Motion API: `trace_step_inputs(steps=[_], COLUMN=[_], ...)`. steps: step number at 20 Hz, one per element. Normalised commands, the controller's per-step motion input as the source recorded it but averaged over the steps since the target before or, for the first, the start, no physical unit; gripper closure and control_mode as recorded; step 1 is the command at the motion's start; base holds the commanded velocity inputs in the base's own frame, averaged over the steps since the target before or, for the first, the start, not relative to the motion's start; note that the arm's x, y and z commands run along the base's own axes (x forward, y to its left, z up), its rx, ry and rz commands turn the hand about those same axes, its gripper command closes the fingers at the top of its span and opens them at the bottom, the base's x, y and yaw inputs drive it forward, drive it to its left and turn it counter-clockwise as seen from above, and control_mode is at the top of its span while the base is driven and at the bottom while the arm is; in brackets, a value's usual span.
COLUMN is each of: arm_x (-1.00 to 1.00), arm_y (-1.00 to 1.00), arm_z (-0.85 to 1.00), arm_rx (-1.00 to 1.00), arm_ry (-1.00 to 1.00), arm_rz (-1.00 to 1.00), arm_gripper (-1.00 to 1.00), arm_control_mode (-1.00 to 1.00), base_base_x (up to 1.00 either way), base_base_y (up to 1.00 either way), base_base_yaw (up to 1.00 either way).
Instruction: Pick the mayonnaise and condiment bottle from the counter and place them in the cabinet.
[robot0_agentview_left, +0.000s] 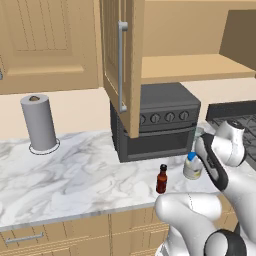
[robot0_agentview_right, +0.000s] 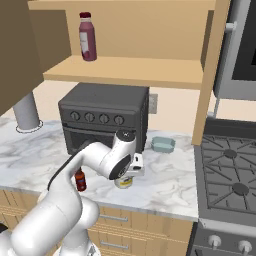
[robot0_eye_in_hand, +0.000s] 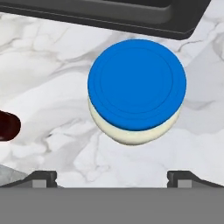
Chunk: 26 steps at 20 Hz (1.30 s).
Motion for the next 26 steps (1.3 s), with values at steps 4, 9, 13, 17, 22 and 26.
trace_step_inputs(steps=[4, 9, 13, 17, 22, 26], arm_x=[0.34, 0.32, 0.32, 0.32, 0.30, 0.14], arm_y=[-0.04, -0.09, -0.11, -0.09, 0.00, 0.00], arm_z=[-0.13, -0.10, -0.09, -0.11, -0.16, -0.19], arm_rx=[0.00, 0.00, 0.00, 0.00, 0.00, 0.02], arm_ry=[0.00, 0.00, 0.00, 0.00, 0.00, 0.00], arm_rz=[0.00, 0.00, 0.00, 0.00, 0.00, 0.00], arm_gripper=[-1.00, -1.00, -1.00, -1.00, 1.00, 1.00], arm_control_mode=[-1.00, -1.00, -1.00, -1.00, -1.00, -1.00], base_base_x=[0.00, 0.00, 0.00, 0.00, 0.00, 0.00], base_base_y=[0.00, 0.00, 0.00, 0.00, 0.00, 0.00], base_base_yaw=[0.00, 0.00, 0.00, 0.00, 0.00, 0.00])
